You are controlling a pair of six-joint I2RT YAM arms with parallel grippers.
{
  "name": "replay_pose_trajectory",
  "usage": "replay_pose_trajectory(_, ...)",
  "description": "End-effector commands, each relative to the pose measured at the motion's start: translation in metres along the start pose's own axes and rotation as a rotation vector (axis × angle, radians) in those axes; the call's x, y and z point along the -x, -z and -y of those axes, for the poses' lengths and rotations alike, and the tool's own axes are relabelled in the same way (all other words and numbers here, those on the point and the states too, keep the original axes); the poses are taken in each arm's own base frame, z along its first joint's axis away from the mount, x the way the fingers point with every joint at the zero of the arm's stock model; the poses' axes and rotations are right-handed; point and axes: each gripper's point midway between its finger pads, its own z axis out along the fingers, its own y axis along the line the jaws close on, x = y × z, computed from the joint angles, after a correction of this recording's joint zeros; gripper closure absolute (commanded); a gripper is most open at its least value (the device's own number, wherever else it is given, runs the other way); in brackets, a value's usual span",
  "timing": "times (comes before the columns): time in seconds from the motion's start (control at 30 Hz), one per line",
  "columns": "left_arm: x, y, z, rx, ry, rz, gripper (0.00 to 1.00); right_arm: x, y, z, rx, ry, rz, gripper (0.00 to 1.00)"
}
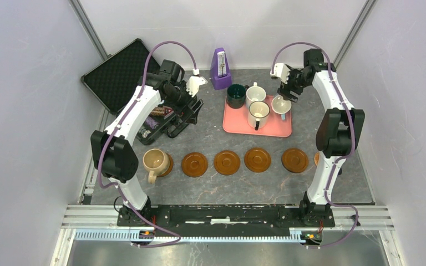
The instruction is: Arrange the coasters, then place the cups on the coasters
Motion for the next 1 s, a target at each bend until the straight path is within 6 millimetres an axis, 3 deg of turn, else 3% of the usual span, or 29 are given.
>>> replay_pose_trajectory(0.0, 0.016, 0.010, -0.003, 0.029, -0.031, 0.048, 0.00, 0.020, 0.017, 0.031, -0.127, 0.005, 0.032, 0.17)
replay_pose_trajectory(0.23, 0.015, 0.013, -0.004, 0.044, -0.027, 0.045, 0.00, 0.009, 0.004, 0.046, -0.155, -0.045, -0.002, 0.26)
replay_pose_trajectory(0.43, 0.015, 0.012, -0.004, 0.044, -0.018, 0.044, 0.00, -0.004, -0.005, 0.042, -0.152, -0.076, -0.043, 0.25)
replay_pose_trajectory(0.57, 0.016, 0.011, -0.003, 0.039, -0.011, 0.045, 0.00, -0.014, -0.007, 0.040, -0.202, -0.100, -0.065, 0.31)
replay_pose_trajectory(0.7, 0.018, 0.011, -0.005, 0.045, -0.012, 0.048, 0.00, -0.014, -0.007, 0.046, -0.232, -0.128, -0.059, 0.48)
replay_pose_trajectory(0.87, 0.018, 0.011, -0.005, 0.043, -0.012, 0.048, 0.00, -0.011, -0.001, 0.039, -0.211, -0.163, -0.061, 0.79)
replay_pose_trajectory(0.97, 0.017, 0.010, -0.004, 0.039, -0.008, 0.047, 0.00, -0.007, 0.015, 0.036, -0.223, -0.180, -0.074, 0.99)
